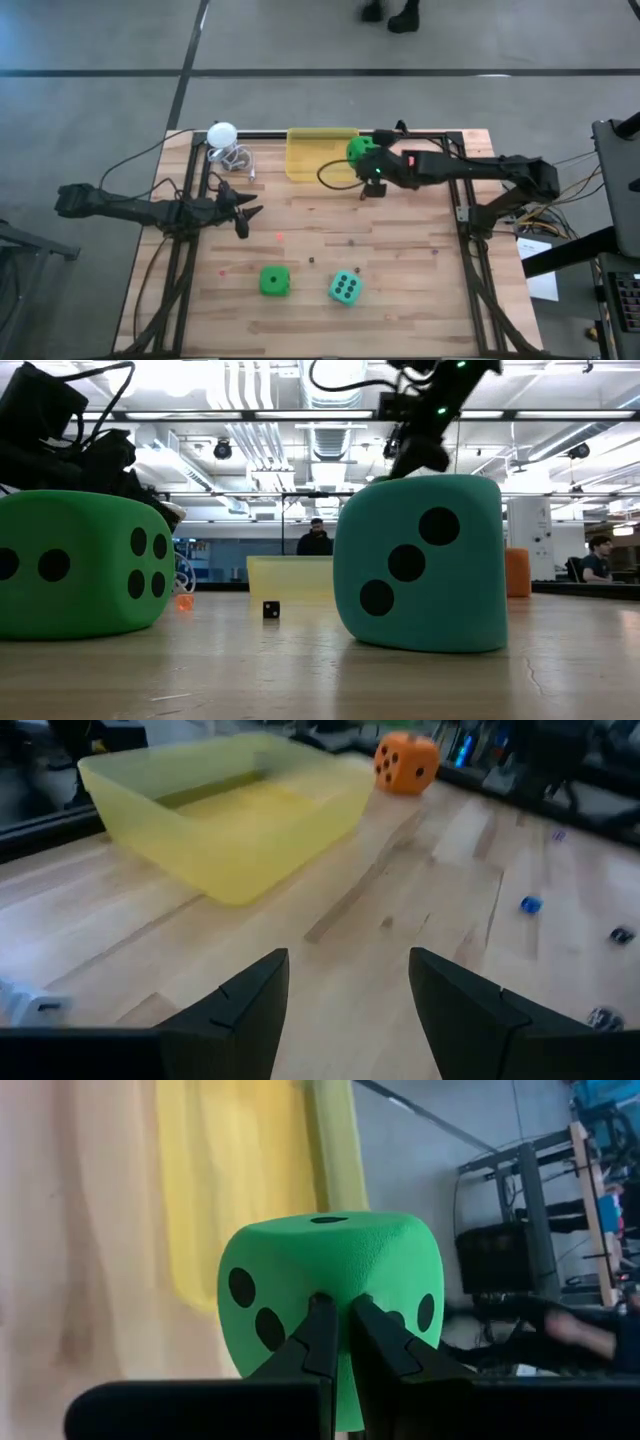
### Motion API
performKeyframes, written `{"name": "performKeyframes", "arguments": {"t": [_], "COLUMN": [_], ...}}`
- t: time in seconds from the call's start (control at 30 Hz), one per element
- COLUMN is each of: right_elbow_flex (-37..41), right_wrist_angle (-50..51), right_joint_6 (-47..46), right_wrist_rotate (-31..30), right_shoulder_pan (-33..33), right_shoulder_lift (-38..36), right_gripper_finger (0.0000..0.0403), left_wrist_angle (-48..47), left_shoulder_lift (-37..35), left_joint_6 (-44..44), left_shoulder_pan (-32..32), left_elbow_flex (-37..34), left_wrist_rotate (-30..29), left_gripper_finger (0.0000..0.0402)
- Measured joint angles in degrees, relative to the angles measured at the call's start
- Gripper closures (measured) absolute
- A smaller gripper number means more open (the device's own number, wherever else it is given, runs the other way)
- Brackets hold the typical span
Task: Pick & Place Dice
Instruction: Put the top green large die into the yellow bin
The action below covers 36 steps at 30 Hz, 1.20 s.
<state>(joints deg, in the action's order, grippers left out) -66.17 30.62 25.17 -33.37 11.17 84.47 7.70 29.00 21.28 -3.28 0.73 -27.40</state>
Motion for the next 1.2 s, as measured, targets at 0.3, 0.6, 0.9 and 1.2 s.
{"name": "performKeyframes", "arguments": {"t": [0.3,0.6,0.9,1.2], "right_elbow_flex": [-7.0,-12.5,-16.2,-18.0], "right_wrist_angle": [-0.1,-0.5,-1.8,-1.0], "right_joint_6": [5.1,10.3,13.5,14.6], "right_wrist_rotate": [3.9,6.2,8.2,8.1], "right_shoulder_pan": [4.7,9.1,10.7,11.9], "right_shoulder_lift": [9.7,15.4,20.6,24.8], "right_gripper_finger": [0.0392,0.0392,0.0392,0.0392], "left_wrist_angle": [-4.6,-8.6,-11.7,-12.7], "left_shoulder_lift": [0.0,0.0,0.1,0.1], "left_joint_6": [-4.6,-6.4,-7.7,-7.8], "left_shoulder_pan": [0.0,0.0,0.1,0.1], "left_elbow_flex": [9.0,14.0,13.9,13.9], "left_wrist_rotate": [4.4,5.0,10.4,10.6], "left_gripper_finger": [0.019,0.019,0.019,0.019]}}
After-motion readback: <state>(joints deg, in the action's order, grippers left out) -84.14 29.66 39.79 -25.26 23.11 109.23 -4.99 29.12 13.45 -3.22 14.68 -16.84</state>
